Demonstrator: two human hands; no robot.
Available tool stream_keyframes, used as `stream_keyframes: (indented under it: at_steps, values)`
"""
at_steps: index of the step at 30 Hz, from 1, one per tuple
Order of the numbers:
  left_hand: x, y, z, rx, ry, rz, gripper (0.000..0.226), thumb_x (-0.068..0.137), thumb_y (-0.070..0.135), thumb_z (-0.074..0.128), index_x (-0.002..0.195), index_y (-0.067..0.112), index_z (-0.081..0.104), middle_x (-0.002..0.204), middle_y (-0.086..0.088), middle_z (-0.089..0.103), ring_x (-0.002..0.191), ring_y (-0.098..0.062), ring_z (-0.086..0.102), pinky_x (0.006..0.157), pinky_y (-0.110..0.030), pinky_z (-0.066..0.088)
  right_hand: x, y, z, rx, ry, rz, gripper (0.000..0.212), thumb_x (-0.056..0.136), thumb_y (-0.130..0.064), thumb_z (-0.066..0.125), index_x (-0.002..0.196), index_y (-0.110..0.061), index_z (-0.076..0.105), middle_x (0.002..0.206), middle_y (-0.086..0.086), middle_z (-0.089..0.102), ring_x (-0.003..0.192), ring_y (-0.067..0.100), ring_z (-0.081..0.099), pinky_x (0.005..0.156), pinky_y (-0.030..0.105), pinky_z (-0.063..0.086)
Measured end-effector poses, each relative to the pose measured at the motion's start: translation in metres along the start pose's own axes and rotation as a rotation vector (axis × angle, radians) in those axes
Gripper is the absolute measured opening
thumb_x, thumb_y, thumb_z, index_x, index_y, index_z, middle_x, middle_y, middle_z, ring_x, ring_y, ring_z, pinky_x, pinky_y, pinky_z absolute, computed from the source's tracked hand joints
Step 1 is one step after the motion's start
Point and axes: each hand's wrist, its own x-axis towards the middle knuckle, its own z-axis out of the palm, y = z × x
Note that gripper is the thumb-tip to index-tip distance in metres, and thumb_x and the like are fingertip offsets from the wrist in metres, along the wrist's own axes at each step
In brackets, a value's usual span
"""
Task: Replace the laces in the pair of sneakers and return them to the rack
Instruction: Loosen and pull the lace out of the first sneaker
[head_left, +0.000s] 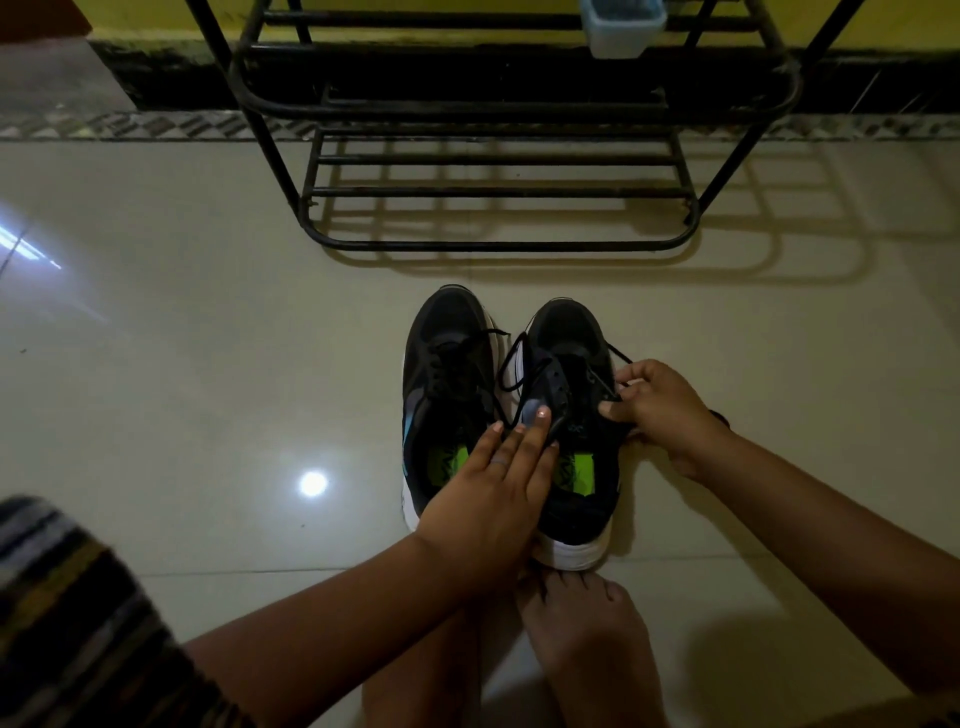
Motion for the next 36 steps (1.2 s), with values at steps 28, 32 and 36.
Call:
stream_keyframes:
  at_steps: [28, 32, 36]
  values:
    - [0.001, -0.001, -0.001, 0.012, 0.018, -0.01, 0.084, 0.079, 0.05, 0.061, 0.141, -0.001, 0.035, 0.146, -0.028, 0.012, 0.131, -0.036, 0.042, 0.11, -0.046, 0.017, -0.005, -0.036, -0.008, 0.142, 0.105, -0.37, 0.022, 0.094, -0.007, 0.052, 0.073, -0.015, 0.053, 0.084, 0.008, 0.054, 0.067, 0.019, 0.063, 0.056, 0.03, 0.056]
    - [0.002, -0.001, -0.004, -0.017, -0.016, 0.0, 0.081, 0.087, 0.048, 0.049, 0.146, 0.001, 0.02, 0.149, -0.025, -0.003, 0.14, -0.037, 0.026, 0.112, -0.046, 0.003, -0.001, -0.053, -0.025, 0.429, 0.184, -0.258, 0.02, 0.097, -0.009, 0.048, 0.078, -0.013, 0.049, 0.077, 0.002, 0.051, 0.057, 0.013, 0.06, 0.049, 0.024, 0.052]
    - [0.003, -0.001, -0.005, -0.073, -0.011, 0.008, 0.084, 0.092, 0.052, 0.039, 0.149, 0.004, -0.001, 0.153, -0.025, -0.015, 0.145, -0.035, 0.004, 0.111, -0.042, -0.013, 0.018, -0.035, -0.031, 0.535, 0.24, 0.101, 0.005, 0.097, -0.017, 0.047, 0.096, -0.014, 0.052, 0.083, 0.002, 0.051, 0.061, 0.015, 0.056, 0.052, 0.027, 0.042]
